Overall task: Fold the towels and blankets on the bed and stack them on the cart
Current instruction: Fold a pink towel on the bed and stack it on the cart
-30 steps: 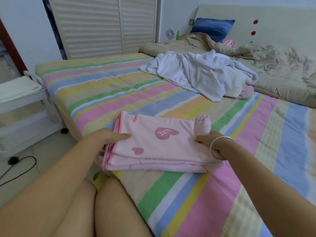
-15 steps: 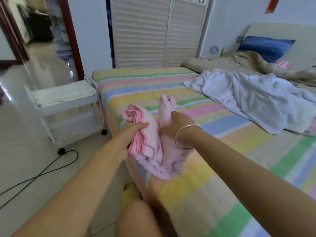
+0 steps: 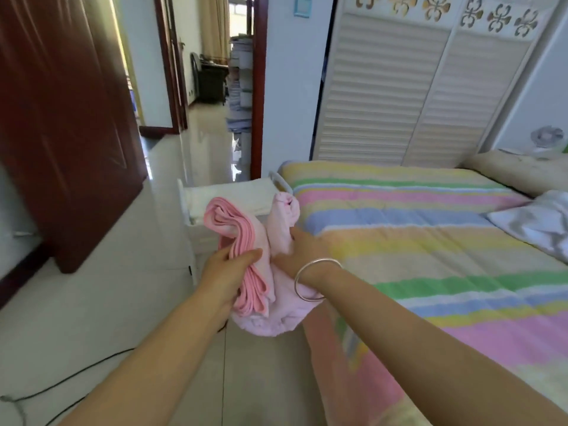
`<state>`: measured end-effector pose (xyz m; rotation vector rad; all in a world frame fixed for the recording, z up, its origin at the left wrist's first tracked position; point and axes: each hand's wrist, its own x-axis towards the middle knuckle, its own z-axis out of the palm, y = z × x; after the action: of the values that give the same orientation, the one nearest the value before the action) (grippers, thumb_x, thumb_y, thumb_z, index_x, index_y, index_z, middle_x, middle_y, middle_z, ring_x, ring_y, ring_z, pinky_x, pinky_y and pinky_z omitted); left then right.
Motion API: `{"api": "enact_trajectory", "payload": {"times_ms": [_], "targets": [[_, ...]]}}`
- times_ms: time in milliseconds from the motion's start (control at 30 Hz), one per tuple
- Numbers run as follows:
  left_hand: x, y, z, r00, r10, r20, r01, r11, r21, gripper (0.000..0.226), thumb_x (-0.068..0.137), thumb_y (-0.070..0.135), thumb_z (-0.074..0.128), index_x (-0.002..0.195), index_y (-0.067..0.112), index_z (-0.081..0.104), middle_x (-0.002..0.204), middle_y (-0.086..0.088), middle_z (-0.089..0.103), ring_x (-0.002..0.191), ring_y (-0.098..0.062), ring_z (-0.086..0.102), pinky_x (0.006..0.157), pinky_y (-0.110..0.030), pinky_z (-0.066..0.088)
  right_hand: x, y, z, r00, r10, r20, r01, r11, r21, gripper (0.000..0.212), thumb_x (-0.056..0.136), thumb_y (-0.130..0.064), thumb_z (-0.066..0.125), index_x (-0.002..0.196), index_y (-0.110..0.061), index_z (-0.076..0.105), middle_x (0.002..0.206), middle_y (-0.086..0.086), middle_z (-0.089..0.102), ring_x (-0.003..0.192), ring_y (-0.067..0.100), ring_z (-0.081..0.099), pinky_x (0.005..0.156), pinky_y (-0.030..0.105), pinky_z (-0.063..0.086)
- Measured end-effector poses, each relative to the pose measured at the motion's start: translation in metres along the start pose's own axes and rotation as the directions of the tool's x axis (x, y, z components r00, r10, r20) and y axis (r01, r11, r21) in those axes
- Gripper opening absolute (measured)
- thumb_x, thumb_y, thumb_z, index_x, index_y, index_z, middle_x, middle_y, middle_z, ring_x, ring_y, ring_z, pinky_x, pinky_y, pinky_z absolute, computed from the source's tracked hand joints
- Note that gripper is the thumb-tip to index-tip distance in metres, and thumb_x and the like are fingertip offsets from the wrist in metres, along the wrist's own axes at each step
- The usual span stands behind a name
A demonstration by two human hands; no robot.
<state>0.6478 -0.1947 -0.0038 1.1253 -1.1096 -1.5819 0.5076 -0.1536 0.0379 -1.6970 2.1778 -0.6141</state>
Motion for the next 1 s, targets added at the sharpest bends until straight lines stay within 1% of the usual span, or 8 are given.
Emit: {"api": "enact_trajectory", "payload": {"times_ms": [167, 333, 500, 600, 700, 833, 933, 1000], "targets": [[0.06, 0.033, -0.028, 0.998, -0.025, -0.062, 0.021, 0.998, -0.056, 0.022, 0.085, 0.003, 0.068, 0.106, 0.009, 0.068, 0.102, -0.014, 0.071, 0.094, -0.031, 0.068, 0.092, -0.045, 0.053, 0.074, -0.03, 0.005, 0.997, -0.081, 0.01, 0.081, 0.997, -0.016, 0.041, 0.089, -0.028, 0.058, 0.124, -0.009, 0.046, 0.117, 0.012, 0.058, 0.105, 0.031, 0.055, 0.074, 0.027, 0.034], [0.124, 0.061, -0.028, 0.997, -0.005, -0.083, 0.005, 1.0, -0.004, 0.033, 0.085, 0.001, 0.067, 0.118, 0.005, 0.066, 0.105, -0.016, 0.071, 0.095, -0.033, 0.068, 0.094, -0.049, 0.053, 0.143, -0.023, -0.007, 0.999, 0.022, -0.029, -0.021, 0.999, 0.043, 0.049, 0.088, -0.026, 0.059, 0.129, -0.008, 0.04, 0.108, 0.008, 0.056, 0.103, 0.031, 0.056, 0.073, 0.028, 0.035], [0.226, 0.079, -0.02, 0.993, 0.038, -0.107, -0.03, 0.997, 0.076, 0.017, 0.088, -0.003, 0.059, 0.089, 0.012, 0.067, 0.097, -0.015, 0.071, 0.092, -0.033, 0.068, 0.09, -0.046, 0.054, 0.249, 0.007, -0.021, 0.987, 0.081, -0.138, -0.08, 0.997, 0.011, 0.034, 0.089, -0.02, 0.055, 0.12, -0.009, 0.047, 0.115, 0.014, 0.06, 0.104, 0.034, 0.056, 0.075, 0.031, 0.038], [0.291, 0.076, -0.027, 0.986, 0.051, -0.162, -0.034, 0.994, 0.104, 0.018, 0.088, 0.001, 0.059, 0.086, 0.018, 0.066, 0.095, -0.014, 0.071, 0.089, -0.033, 0.068, 0.089, -0.046, 0.055, 0.315, 0.025, -0.025, 0.969, 0.114, -0.22, -0.105, 0.993, 0.052, 0.031, 0.085, -0.019, 0.053, 0.116, -0.013, 0.053, 0.112, 0.012, 0.063, 0.101, 0.034, 0.059, 0.079, 0.033, 0.043], [0.354, 0.069, -0.04, 0.974, 0.042, -0.224, -0.026, 0.997, 0.073, 0.019, 0.087, -0.001, 0.056, 0.094, 0.014, 0.066, 0.095, -0.015, 0.069, 0.087, -0.033, 0.066, 0.089, -0.048, 0.054, 0.38, 0.04, -0.013, 0.954, 0.152, -0.257, -0.129, 0.986, 0.104, 0.026, 0.084, -0.017, 0.052, 0.109, -0.015, 0.058, 0.107, 0.011, 0.066, 0.096, 0.034, 0.06, 0.079, 0.033, 0.045], [0.412, 0.059, -0.06, 0.961, 0.027, -0.277, -0.025, 1.0, 0.009, 0.041, 0.088, -0.012, 0.042, 0.112, 0.016, 0.06, 0.099, -0.013, 0.066, 0.089, -0.031, 0.064, 0.079, -0.037, 0.054, 0.445, 0.05, 0.013, 0.956, 0.148, -0.254, -0.092, 0.971, 0.223, 0.029, 0.086, -0.014, 0.058, 0.114, -0.009, 0.057, 0.11, 0.013, 0.064, 0.097, 0.032, 0.059, 0.079, 0.031, 0.042], [0.437, 0.043, -0.074, 0.956, -0.027, -0.292, 0.052, 0.995, 0.08, 0.055, 0.08, -0.013, 0.042, 0.129, 0.011, 0.051, 0.116, -0.015, 0.063, 0.1, -0.036, 0.063, 0.08, -0.042, 0.054, 0.476, 0.063, 0.038, 0.969, 0.159, -0.19, -0.112, 0.965, 0.236, 0.026, 0.086, -0.016, 0.062, 0.11, -0.011, 0.056, 0.107, 0.011, 0.062, 0.087, 0.027, 0.053, 0.078, 0.029, 0.038], [0.447, 0.032, -0.082, 0.941, -0.041, -0.336, 0.116, 0.971, 0.207, 0.082, 0.07, -0.009, 0.043, 0.147, 0.017, 0.031, 0.13, -0.013, 0.055, 0.107, -0.039, 0.06, 0.087, -0.05, 0.054, 0.492, 0.076, 0.056, 0.962, 0.216, -0.167, -0.181, 0.963, 0.2, 0.038, 0.085, -0.02, 0.065, 0.12, -0.01, 0.053, 0.114, 0.013, 0.062, 0.093, 0.03, 0.056, 0.082, 0.031, 0.04]]}}
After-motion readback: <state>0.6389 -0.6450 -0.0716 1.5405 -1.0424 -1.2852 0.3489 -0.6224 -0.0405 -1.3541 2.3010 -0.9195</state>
